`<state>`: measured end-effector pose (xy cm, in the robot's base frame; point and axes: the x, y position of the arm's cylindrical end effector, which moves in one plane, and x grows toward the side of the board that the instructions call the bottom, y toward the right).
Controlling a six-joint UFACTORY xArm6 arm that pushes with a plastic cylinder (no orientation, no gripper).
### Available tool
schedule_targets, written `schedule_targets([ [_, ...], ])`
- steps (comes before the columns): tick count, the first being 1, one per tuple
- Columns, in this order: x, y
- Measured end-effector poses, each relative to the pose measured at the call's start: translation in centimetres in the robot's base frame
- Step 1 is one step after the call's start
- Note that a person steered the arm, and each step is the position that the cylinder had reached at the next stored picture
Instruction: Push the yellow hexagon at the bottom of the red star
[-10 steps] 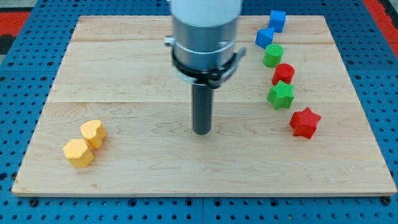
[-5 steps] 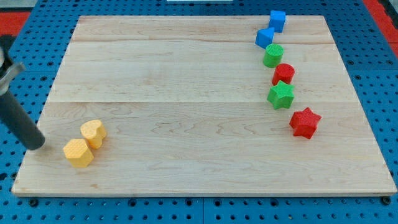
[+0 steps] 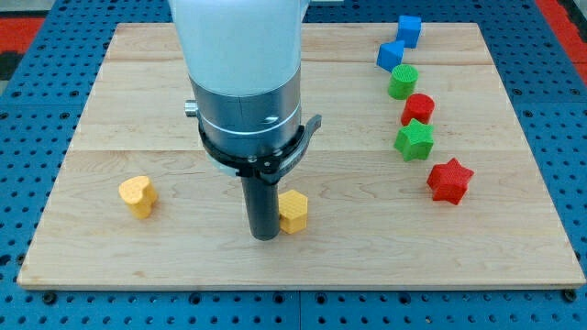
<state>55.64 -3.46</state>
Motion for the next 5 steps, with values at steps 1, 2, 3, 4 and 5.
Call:
schedule_targets([
  [1, -1.1, 0.0],
  [2, -1.8, 0.0],
  [3, -3.1, 0.0],
  [4, -3.3, 0.0],
  [5, -3.8, -0.3],
])
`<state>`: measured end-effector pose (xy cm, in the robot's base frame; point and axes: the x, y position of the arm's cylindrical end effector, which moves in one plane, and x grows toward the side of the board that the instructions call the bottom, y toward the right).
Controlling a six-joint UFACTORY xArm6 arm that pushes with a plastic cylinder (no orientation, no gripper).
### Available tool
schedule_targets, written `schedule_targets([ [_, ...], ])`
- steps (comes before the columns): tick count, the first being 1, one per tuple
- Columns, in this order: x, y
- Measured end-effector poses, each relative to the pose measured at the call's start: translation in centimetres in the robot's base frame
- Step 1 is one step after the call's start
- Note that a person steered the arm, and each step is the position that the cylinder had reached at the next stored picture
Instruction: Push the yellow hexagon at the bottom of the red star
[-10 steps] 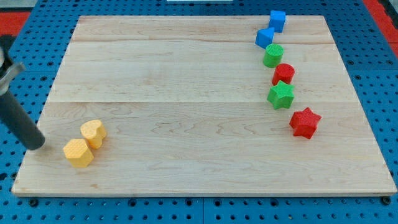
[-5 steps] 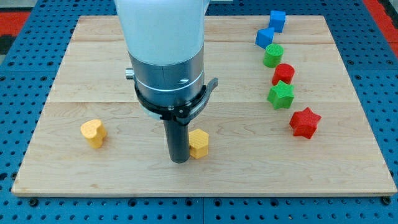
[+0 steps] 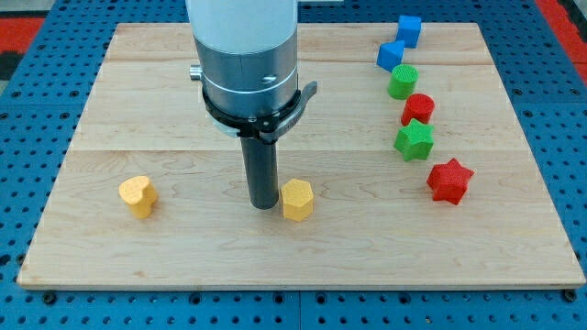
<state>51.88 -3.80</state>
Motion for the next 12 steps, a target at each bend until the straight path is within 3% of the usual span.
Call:
schedule_targets([
  [2, 0.9, 1.1],
  [3, 1.4, 4.6],
  [5, -2.6, 3.8],
  [7, -1.0, 11.3],
  [9, -0.3, 6.8],
  [10, 1.3, 7.9],
  [12, 1.5, 17.2],
])
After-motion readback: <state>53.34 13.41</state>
